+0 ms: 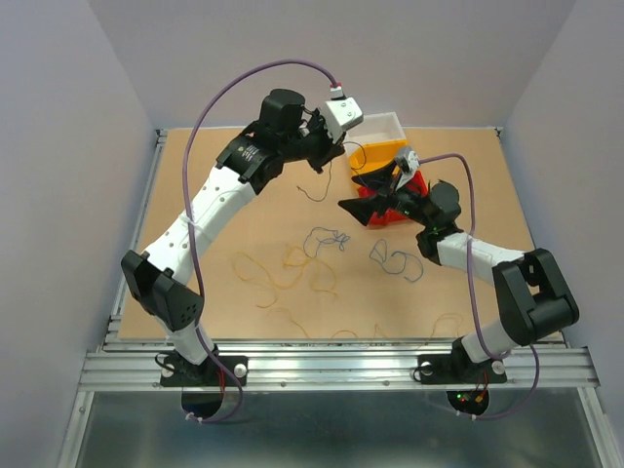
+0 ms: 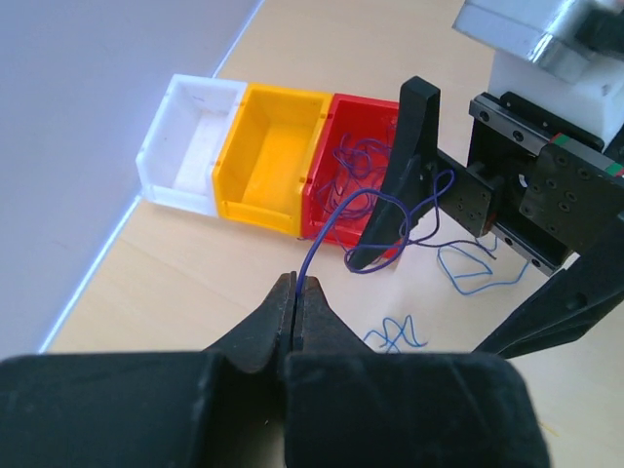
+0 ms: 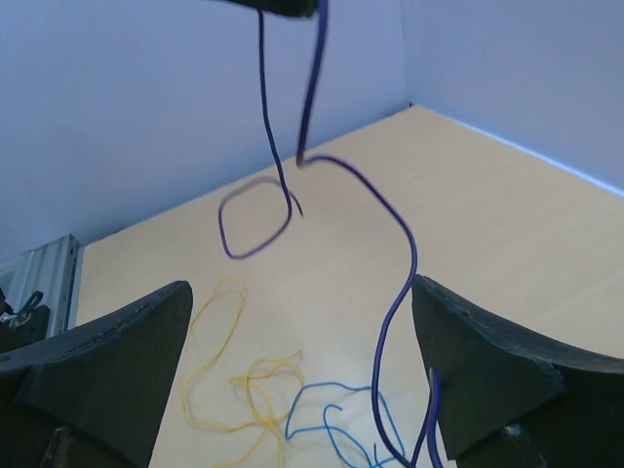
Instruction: Untangle the cables
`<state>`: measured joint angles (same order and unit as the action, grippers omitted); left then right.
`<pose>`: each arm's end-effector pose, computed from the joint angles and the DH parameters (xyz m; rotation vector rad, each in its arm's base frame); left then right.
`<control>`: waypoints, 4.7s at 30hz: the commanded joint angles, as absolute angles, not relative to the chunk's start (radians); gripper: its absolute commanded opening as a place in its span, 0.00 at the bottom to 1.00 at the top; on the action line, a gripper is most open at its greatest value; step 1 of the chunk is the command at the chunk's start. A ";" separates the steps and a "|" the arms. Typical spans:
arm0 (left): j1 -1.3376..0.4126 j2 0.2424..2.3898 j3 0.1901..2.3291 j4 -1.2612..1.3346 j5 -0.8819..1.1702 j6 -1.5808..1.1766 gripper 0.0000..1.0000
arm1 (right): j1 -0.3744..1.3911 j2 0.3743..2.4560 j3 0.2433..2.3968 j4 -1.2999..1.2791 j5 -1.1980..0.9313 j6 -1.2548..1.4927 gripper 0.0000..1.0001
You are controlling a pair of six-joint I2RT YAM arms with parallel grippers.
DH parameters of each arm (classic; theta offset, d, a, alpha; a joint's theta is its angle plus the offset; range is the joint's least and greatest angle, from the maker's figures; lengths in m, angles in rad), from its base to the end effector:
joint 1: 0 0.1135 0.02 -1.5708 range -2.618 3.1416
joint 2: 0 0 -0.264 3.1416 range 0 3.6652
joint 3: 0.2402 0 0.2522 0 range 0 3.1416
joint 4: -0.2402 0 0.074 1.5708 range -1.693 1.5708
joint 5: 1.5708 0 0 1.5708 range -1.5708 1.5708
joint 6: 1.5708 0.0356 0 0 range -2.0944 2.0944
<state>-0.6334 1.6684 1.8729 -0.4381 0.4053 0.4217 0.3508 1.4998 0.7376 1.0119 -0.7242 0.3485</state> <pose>0.2957 -0.2346 0.4600 1.1530 1.4014 -0.5155 0.2900 0.1312 0.2760 -0.6449 1.3189 1.0515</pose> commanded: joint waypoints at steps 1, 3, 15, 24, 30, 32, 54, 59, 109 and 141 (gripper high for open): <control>-0.640 1.667 1.922 -0.468 0.419 0.387 0.00 | 0.393 1.514 0.719 1.216 -0.677 0.373 0.99; -0.641 1.674 1.927 -0.468 0.419 0.377 0.00 | 0.409 1.508 0.712 1.215 -0.628 0.356 0.99; -0.650 1.655 1.875 -0.410 0.400 0.272 0.00 | 0.477 1.445 0.684 1.163 -0.441 0.252 0.98; -0.653 1.654 1.787 -0.276 0.364 0.164 0.00 | 0.600 1.485 0.727 1.135 -0.177 0.166 0.91; -0.655 1.654 1.776 -0.268 0.357 0.163 0.00 | 0.607 1.486 0.733 1.134 -0.141 0.170 0.30; -0.653 1.641 1.772 -0.262 0.348 0.160 0.00 | 0.607 1.483 0.735 1.123 -0.143 0.169 0.16; -0.439 1.767 1.684 -0.166 0.477 0.107 0.29 | 0.609 1.364 0.707 1.005 -0.172 0.173 0.01; -0.426 1.841 1.703 -0.170 0.457 0.130 0.35 | 0.607 1.322 0.681 1.009 -0.111 0.173 0.01; -0.406 1.795 1.620 -0.107 0.520 0.164 0.50 | 0.442 1.203 0.910 0.711 0.313 0.250 0.00; -0.632 2.210 1.749 0.075 0.462 0.160 0.54 | 0.385 1.285 0.813 0.690 0.345 0.273 0.01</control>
